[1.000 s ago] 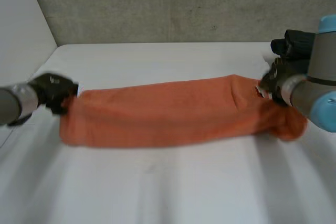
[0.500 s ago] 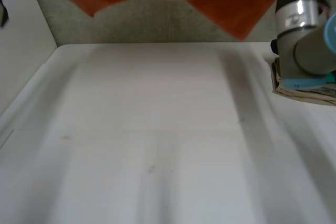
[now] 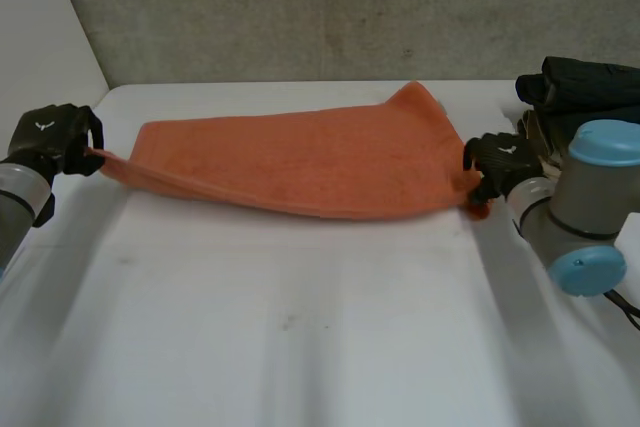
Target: Fold the laundry.
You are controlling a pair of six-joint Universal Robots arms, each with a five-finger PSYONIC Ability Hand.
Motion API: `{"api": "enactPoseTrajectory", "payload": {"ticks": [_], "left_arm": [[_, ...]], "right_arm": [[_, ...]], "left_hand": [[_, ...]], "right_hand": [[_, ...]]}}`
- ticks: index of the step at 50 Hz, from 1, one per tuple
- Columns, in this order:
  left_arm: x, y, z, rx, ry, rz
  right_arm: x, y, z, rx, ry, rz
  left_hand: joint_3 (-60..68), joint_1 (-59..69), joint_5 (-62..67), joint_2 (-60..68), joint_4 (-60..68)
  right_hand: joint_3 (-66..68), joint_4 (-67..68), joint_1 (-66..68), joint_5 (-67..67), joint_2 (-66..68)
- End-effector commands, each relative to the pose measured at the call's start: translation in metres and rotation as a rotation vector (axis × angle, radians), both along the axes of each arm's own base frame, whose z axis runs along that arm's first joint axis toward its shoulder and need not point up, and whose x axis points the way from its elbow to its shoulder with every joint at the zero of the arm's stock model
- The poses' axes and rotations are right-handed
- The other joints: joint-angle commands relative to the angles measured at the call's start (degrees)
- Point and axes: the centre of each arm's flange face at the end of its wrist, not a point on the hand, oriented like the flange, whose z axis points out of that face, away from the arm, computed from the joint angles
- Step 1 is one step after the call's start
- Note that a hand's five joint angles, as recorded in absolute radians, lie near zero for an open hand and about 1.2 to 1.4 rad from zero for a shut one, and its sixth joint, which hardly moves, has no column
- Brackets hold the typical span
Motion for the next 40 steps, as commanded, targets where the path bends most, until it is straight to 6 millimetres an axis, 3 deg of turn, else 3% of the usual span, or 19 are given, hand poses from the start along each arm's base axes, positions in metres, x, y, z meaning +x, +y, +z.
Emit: {"api": "enactPoseTrajectory", "payload": {"ticks": [1,4,7,8,11,14,19,35,39,40], "left_arm": [[0.000,0.002,0.007,-0.011,0.007,-0.004],[0.000,0.004,0.007,-0.008,0.009,-0.007],[-0.001,0.008,0.008,0.006,0.013,-0.010],[-0.001,0.010,0.007,0.014,0.014,-0.010],[-0.002,0.017,0.007,0.041,0.022,-0.017],[0.000,0.022,0.006,0.061,0.025,-0.021],[0.001,0.025,0.008,0.059,0.024,-0.034],[0.005,0.018,0.019,0.028,0.036,-0.015],[0.005,0.016,0.025,0.026,0.051,-0.007],[0.006,0.016,0.026,0.029,0.054,-0.005]], "right_arm": [[-0.025,-0.007,-0.006,0.194,-0.137,-0.134],[-0.029,-0.006,-0.010,0.258,-0.159,-0.154],[-0.031,-0.008,-0.016,0.279,-0.169,-0.150],[-0.031,-0.009,-0.016,0.280,-0.172,-0.144],[-0.029,-0.008,-0.018,0.282,-0.168,-0.119],[-0.030,-0.007,-0.015,0.271,-0.152,-0.115],[-0.032,-0.005,-0.011,0.235,-0.105,-0.096],[-0.014,-0.016,-0.024,0.156,-0.100,-0.054],[-0.008,-0.018,-0.028,0.153,-0.093,-0.046],[-0.006,-0.020,-0.028,0.147,-0.091,-0.050]], "left_hand": [[11.8,13.5,13.4,11.4,11.2],[11.8,13.5,13.4,11.4,11.2],[11.8,13.5,13.4,11.4,11.2],[11.8,13.5,13.4,11.4,11.2],[11.8,13.5,13.4,11.4,11.2],[11.8,13.5,13.4,11.4,11.2],[11.8,13.5,13.4,11.4,11.2],[11.8,13.5,13.4,11.4,11.2],[11.8,13.5,13.4,11.4,11.2],[11.8,13.5,13.4,11.4,11.2]], "right_hand": [[-5.7,-5.5,-5.3,-4.7,-5.1],[-1.1,-1.0,-0.8,-0.2,-0.6],[22.1,22.3,22.5,23.1,22.7],[24.1,24.2,24.5,25.0,24.6],[18.6,18.7,19.0,19.5,19.1],[-2.9,-2.8,-2.5,-2.0,-2.4],[-2.3,-2.2,-1.9,-1.4,-1.8],[1.4,1.5,1.8,2.3,1.9],[7.4,7.6,7.8,8.4,8.0],[16.1,16.3,16.5,17.1,16.6]]}}
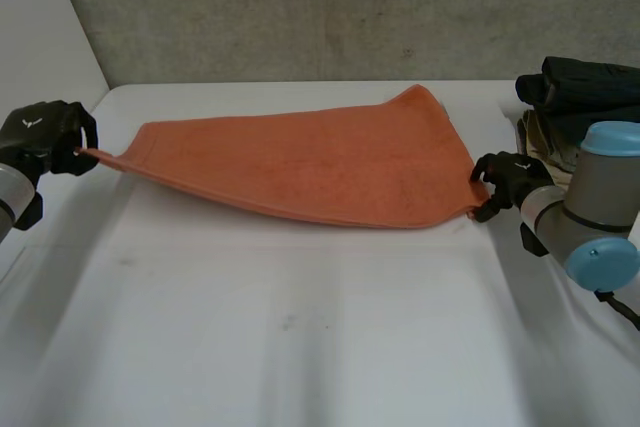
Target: Fold the laundry.
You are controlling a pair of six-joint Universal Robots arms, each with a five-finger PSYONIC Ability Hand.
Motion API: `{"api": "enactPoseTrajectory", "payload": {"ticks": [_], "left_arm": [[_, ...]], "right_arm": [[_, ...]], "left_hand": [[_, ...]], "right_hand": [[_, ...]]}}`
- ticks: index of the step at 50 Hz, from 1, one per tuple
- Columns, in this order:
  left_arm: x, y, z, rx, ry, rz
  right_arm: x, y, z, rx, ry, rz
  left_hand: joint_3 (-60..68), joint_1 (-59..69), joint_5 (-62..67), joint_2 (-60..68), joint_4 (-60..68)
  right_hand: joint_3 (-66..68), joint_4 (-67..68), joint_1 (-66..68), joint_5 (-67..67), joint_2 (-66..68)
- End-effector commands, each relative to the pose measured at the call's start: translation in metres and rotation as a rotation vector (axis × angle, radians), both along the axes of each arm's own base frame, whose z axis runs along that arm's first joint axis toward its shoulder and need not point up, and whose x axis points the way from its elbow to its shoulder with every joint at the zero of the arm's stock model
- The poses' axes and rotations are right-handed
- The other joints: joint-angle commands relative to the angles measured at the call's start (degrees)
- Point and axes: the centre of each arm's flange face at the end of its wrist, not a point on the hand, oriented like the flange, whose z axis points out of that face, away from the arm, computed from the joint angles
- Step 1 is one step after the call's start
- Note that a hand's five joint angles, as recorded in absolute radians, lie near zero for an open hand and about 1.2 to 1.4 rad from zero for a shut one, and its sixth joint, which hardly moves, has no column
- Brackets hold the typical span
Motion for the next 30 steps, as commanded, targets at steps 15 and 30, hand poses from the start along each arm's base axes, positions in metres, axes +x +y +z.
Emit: {"api": "enactPoseTrajectory", "payload": {"ticks": [15,30], "left_arm": [[0.006,0.047,0.016,0.264,-0.031,-0.013],[0.011,0.140,0.011,0.657,-0.440,-0.384]], "right_arm": [[-0.008,0.037,0.060,-0.092,0.306,0.106],[-0.046,0.134,0.063,0.075,0.922,0.456]], "left_hand": [[11.8,13.5,13.4,11.4,11.2],[11.8,13.5,13.4,11.4,11.2]], "right_hand": [[43.9,43.9,44.2,43.5,44.2],[43.9,43.9,44.2,43.5,44.2]]}}
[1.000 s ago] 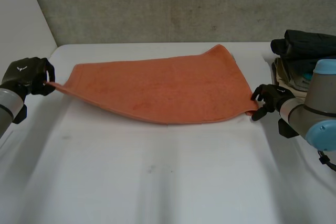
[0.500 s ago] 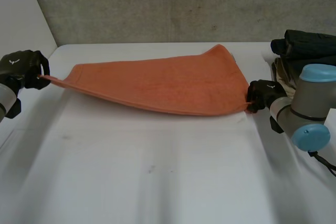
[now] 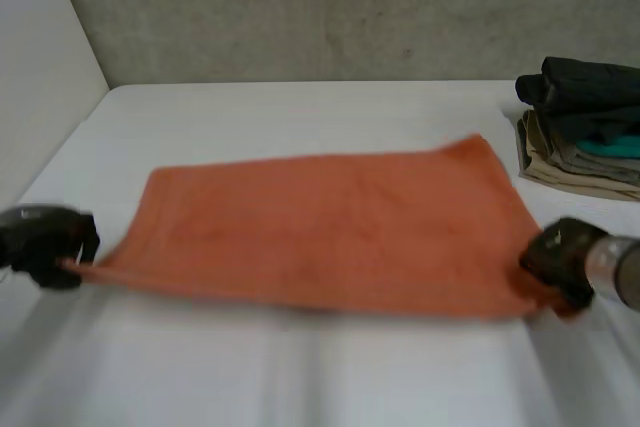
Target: Fold the laundry.
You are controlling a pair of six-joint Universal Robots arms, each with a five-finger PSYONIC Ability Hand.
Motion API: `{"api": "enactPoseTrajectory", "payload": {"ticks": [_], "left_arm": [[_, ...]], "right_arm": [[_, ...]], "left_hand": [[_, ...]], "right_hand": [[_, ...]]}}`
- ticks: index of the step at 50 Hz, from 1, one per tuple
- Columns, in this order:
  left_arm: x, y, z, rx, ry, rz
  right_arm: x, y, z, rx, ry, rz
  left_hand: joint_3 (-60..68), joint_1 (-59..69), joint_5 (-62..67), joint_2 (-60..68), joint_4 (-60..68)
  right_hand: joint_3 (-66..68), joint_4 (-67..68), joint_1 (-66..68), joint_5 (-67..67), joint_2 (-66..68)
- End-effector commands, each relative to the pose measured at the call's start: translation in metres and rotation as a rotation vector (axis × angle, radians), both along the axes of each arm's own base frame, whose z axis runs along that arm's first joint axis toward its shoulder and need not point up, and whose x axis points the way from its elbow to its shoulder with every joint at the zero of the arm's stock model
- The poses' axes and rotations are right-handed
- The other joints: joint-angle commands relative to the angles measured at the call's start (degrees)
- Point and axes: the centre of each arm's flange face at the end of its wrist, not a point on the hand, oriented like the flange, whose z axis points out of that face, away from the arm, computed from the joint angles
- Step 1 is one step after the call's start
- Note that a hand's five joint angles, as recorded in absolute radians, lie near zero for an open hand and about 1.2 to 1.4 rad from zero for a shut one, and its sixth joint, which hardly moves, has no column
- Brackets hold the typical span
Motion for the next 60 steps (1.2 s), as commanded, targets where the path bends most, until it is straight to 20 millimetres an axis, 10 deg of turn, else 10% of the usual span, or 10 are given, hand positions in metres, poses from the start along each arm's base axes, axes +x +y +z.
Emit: {"api": "enactPoseTrajectory", "payload": {"ticks": [1,10,15,23,28,36,47,53,60], "left_arm": [[-0.009,0.026,-0.003,0.082,-0.096,-0.216],[-0.033,-0.033,-0.019,-0.114,-0.085,-0.156],[-0.045,-0.088,-0.001,-0.363,-0.074,-0.076],[-0.042,-0.169,0.148,-1.133,0.213,0.138],[-0.027,-0.173,0.199,-1.356,0.448,0.230],[-0.029,-0.176,0.166,-1.169,0.457,0.232],[-0.036,-0.166,0.057,-0.834,0.404,0.194],[-0.039,-0.140,-0.012,-0.604,0.321,0.160],[-0.020,-0.091,-0.049,-0.364,0.192,0.183]], "right_arm": [[0.004,0.000,0.002,-0.096,0.009,0.033],[0.035,-0.047,-0.010,-0.265,-0.015,-0.014],[0.056,-0.096,0.019,-0.535,-0.047,-0.057],[0.086,-0.145,0.175,-1.309,-0.487,-0.063],[0.093,-0.133,0.221,-1.549,-0.758,0.080],[0.097,-0.143,0.188,-1.360,-0.783,0.091],[0.096,-0.151,0.089,-0.985,-0.735,0.075],[0.094,-0.138,0.016,-0.741,-0.652,0.079],[0.066,-0.117,-0.017,-0.532,-0.494,0.022]], "left_hand": [[11.8,13.5,13.4,11.4,11.2],[11.8,13.5,13.4,11.4,11.2],[11.8,13.5,13.4,11.4,11.2],[11.8,13.5,13.4,11.4,11.2],[11.8,13.5,13.4,11.4,11.2],[11.8,13.5,13.4,11.4,11.2],[11.8,13.5,13.4,11.4,11.2],[11.8,13.5,13.4,11.4,11.2],[11.8,13.5,13.4,11.4,11.2]], "right_hand": [[11.8,11.4,15.0,13.3,12.2],[11.8,11.4,15.0,13.3,12.2],[11.8,11.4,15.0,13.3,12.2],[11.8,11.4,15.0,13.3,12.2],[11.8,11.4,15.0,13.3,12.2],[11.8,11.4,15.0,13.3,12.2],[11.8,11.4,15.0,13.3,12.2],[11.8,11.4,15.0,13.3,12.2],[11.8,11.4,15.0,13.3,12.2]]}}
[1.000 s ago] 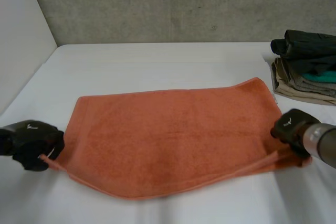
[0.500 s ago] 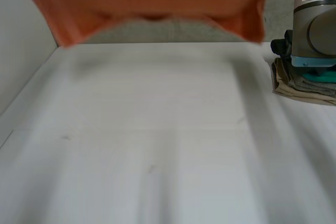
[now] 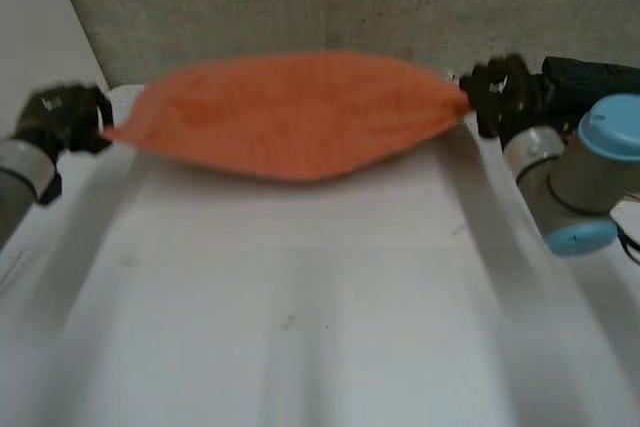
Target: Fold the laundry.
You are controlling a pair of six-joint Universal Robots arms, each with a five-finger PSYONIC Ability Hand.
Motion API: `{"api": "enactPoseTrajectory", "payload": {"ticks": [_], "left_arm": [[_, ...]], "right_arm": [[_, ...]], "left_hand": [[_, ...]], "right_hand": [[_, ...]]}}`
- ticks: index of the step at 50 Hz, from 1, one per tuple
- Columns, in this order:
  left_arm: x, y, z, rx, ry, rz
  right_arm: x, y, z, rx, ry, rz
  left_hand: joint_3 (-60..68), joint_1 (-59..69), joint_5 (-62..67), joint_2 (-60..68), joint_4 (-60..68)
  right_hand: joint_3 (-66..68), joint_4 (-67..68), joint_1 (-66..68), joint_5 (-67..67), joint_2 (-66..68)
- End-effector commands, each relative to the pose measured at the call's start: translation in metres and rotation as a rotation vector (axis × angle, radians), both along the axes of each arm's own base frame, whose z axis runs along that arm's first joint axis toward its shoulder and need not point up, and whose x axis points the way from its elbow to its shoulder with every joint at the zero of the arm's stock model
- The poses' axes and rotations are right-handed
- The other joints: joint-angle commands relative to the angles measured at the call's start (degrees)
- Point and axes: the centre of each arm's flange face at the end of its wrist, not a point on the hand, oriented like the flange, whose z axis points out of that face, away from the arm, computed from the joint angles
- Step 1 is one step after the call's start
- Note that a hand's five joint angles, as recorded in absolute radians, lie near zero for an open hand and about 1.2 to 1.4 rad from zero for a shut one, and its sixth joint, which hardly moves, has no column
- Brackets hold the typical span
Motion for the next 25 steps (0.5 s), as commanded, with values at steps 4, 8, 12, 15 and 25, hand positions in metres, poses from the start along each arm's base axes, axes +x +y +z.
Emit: {"api": "enactPoseTrajectory", "payload": {"ticks": [4,8,12,15,25], "left_arm": [[0.029,0.082,-0.028,0.372,-0.137,-0.020],[0.037,0.123,-0.010,0.514,-0.180,-0.090],[0.042,0.155,0.009,0.643,-0.225,-0.188],[0.043,0.166,0.016,0.692,-0.272,-0.276],[0.032,0.127,-0.003,0.644,-0.350,-0.325]], "right_arm": [[-0.051,0.060,-0.027,0.408,0.322,-0.045],[-0.077,0.107,-0.019,0.629,0.526,-0.032],[-0.095,0.149,-0.007,0.793,0.707,0.033],[-0.091,0.152,0.000,0.736,0.711,0.055],[-0.056,0.088,-0.020,0.477,0.503,-0.078]], "left_hand": [[11.7,13.5,13.1,11.3,11.0],[11.7,13.5,13.1,11.3,11.0],[11.7,13.5,13.1,11.3,11.0],[11.7,13.5,13.1,11.3,11.0],[11.7,13.5,13.1,11.3,11.0]], "right_hand": [[11.7,11.3,15.0,12.4,12.2],[11.7,11.3,15.0,12.4,12.2],[11.7,11.3,15.0,12.4,12.2],[11.7,11.3,15.0,12.4,12.2],[11.7,11.3,15.0,12.4,12.2]]}}
